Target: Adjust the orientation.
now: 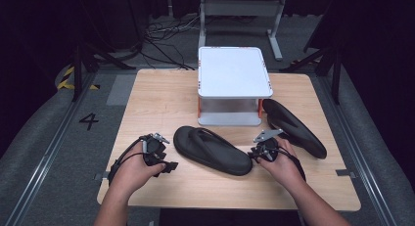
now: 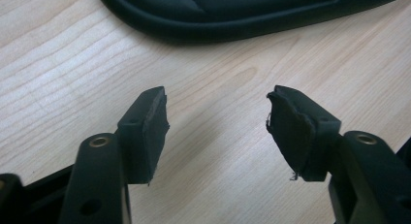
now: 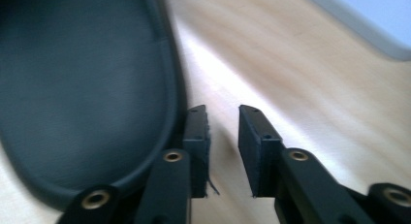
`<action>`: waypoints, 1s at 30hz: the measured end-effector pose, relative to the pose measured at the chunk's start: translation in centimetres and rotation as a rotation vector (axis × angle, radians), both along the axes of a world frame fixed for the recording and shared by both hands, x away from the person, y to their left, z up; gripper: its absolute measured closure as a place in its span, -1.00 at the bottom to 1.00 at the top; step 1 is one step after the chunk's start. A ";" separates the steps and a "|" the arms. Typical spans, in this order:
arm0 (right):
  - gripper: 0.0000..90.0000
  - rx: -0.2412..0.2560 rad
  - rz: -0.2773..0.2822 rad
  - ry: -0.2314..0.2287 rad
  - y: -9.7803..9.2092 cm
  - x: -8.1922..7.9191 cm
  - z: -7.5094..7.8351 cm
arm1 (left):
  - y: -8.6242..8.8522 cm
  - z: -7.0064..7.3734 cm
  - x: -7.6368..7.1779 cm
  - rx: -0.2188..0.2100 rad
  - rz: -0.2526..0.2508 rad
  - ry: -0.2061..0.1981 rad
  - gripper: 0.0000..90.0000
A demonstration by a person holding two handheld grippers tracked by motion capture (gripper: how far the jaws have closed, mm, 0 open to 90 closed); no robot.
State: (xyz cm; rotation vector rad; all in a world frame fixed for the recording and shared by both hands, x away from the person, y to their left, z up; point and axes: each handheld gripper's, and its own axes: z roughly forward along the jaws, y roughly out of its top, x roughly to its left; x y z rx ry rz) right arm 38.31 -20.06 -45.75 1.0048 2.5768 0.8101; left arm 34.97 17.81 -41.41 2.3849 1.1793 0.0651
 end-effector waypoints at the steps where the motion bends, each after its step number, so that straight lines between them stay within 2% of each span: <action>1: 0.76 -0.010 0.002 0.008 0.1 -0.1 0.1 | 0.0 -0.1 0.1 0.000 0.013 0.017 -0.01; 2: 0.79 -0.020 0.011 0.029 0.2 -0.2 0.1 | 0.1 -0.2 0.1 0.003 0.027 0.048 0.11; 3: 0.80 -0.019 0.022 0.056 0.3 -0.4 0.2 | 0.1 -0.2 0.1 0.003 0.027 0.048 0.29; 4: 0.83 -0.007 0.036 0.087 0.5 -0.7 0.3 | 0.0 -0.5 0.1 0.033 0.018 0.091 0.38; 5: 0.84 -0.003 0.052 0.120 0.8 -1.0 0.4 | -0.1 -0.7 0.2 0.048 0.020 0.102 0.42; 6: 0.84 -0.003 0.052 0.120 0.8 -1.0 0.4 | -0.1 -0.7 0.2 0.048 0.020 0.102 0.45; 9: 0.85 -0.030 0.136 0.192 2.4 -2.6 0.8 | 0.0 -1.0 0.6 0.061 0.036 0.090 0.44; 10: 0.85 -0.030 0.136 0.192 2.4 -2.6 0.8 | 0.0 -1.0 0.6 0.061 0.036 0.090 0.44; 11: 0.82 -0.023 0.198 0.235 3.6 -3.6 0.8 | 0.2 -1.0 0.8 0.063 0.047 0.081 0.44; 13: 0.78 -0.039 0.205 0.218 3.9 -3.9 1.0 | 0.2 -1.1 0.9 0.065 0.054 0.076 0.44; 15: 0.78 -0.036 0.200 0.212 3.8 -3.9 1.1 | 0.2 -1.2 1.1 0.068 0.059 0.060 0.42; 16: 0.77 -0.017 0.182 0.198 3.3 -3.7 1.5 | 0.2 -1.3 1.3 0.069 0.064 0.046 0.39; 17: 0.76 -0.013 0.165 0.181 3.0 -3.6 1.7 | 0.0 -1.5 1.8 0.071 0.082 -0.005 0.31; 20: 0.72 0.007 0.126 0.150 2.1 -3.3 2.0 | -0.5 -2.2 2.8 0.101 0.124 -0.067 0.18; 22: 0.70 0.021 0.107 0.126 1.6 -3.2 1.9 | -0.6 -2.3 3.1 0.111 0.128 -0.070 0.17; 23: 0.70 0.020 0.101 0.123 1.5 -3.3 1.8 | -0.8 -2.7 3.6 0.138 0.131 -0.059 0.18; 26: 0.73 0.021 0.097 0.130 1.4 -3.6 1.5 | -1.5 -3.1 4.1 0.167 0.095 -0.019 0.28; 28: 0.74 0.014 0.097 0.132 1.3 -3.8 1.4 | -2.1 -3.1 4.3 0.193 0.073 -0.023 0.36; 30: 0.75 0.012 0.094 0.137 1.2 -4.0 1.4 | -2.7 -3.0 4.8 0.155 0.048 -0.029 0.36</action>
